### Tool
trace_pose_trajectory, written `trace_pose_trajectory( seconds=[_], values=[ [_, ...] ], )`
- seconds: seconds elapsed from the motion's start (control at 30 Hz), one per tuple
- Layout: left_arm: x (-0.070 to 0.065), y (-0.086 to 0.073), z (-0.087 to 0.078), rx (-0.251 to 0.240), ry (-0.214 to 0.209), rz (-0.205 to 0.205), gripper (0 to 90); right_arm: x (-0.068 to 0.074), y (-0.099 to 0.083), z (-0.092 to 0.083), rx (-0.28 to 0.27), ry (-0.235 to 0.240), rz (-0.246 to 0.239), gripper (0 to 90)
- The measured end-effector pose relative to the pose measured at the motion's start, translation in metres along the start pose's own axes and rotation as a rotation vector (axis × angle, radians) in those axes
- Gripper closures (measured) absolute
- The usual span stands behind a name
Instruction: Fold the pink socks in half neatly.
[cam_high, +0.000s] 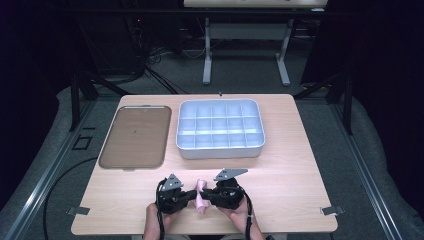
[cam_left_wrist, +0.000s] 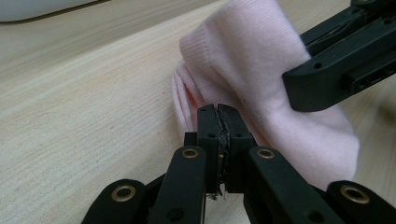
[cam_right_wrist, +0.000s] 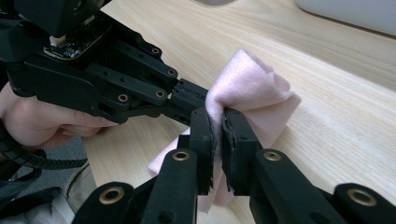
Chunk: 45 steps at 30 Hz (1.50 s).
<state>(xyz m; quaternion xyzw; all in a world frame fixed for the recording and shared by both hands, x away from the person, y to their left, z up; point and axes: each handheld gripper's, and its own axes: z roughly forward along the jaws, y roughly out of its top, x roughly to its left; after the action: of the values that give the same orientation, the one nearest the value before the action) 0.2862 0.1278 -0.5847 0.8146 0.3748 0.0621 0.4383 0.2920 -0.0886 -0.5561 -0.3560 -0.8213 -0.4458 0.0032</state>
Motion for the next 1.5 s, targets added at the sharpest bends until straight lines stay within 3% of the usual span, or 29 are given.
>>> trace_pose_trajectory(
  seconds=[0.13, 0.27, 0.43, 0.53, 0.67, 0.73, 0.83, 1.07, 1.13, 1.27, 1.5],
  values=[
    [0.001, -0.002, 0.000, -0.017, -0.007, 0.014, 87.9, 0.003, 0.000, 0.004, 0.012, -0.007, -0.009, 82.9],
    [0.009, -0.005, -0.003, -0.024, -0.062, -0.062, 87.2, 0.005, 0.000, 0.008, 0.026, -0.028, -0.020, 83.0],
    [0.013, -0.007, -0.006, -0.024, -0.088, -0.084, 86.7, 0.009, -0.001, 0.014, 0.046, -0.054, -0.039, 83.0],
    [0.020, -0.009, -0.011, -0.048, -0.134, -0.139, 85.6, 0.010, -0.001, 0.017, 0.057, -0.066, -0.053, 83.0],
    [0.026, -0.009, -0.023, -0.091, -0.106, -0.148, 84.7, 0.013, -0.002, 0.022, 0.072, -0.083, -0.061, 83.0],
    [0.024, -0.006, -0.030, -0.106, -0.091, -0.123, 84.3, 0.014, -0.002, 0.023, 0.076, -0.092, -0.070, 82.9],
    [0.020, 0.004, -0.035, -0.124, -0.127, -0.083, 82.9, 0.013, -0.002, 0.023, 0.081, -0.093, -0.074, 82.9],
    [0.006, 0.030, -0.028, -0.108, -0.155, 0.012, 82.1, 0.013, -0.002, 0.023, 0.084, -0.092, -0.074, 82.9],
    [0.003, 0.034, -0.022, -0.079, -0.136, 0.049, 82.2, 0.013, -0.002, 0.023, 0.085, -0.093, -0.074, 82.9],
    [0.004, 0.034, -0.008, -0.031, -0.127, 0.064, 83.4, 0.014, -0.003, 0.023, 0.079, -0.101, -0.072, 82.6],
    [-0.001, 0.038, 0.002, 0.039, -0.019, 0.139, 87.4, 0.018, -0.006, 0.020, 0.081, -0.117, -0.081, 77.9]
  ],
)
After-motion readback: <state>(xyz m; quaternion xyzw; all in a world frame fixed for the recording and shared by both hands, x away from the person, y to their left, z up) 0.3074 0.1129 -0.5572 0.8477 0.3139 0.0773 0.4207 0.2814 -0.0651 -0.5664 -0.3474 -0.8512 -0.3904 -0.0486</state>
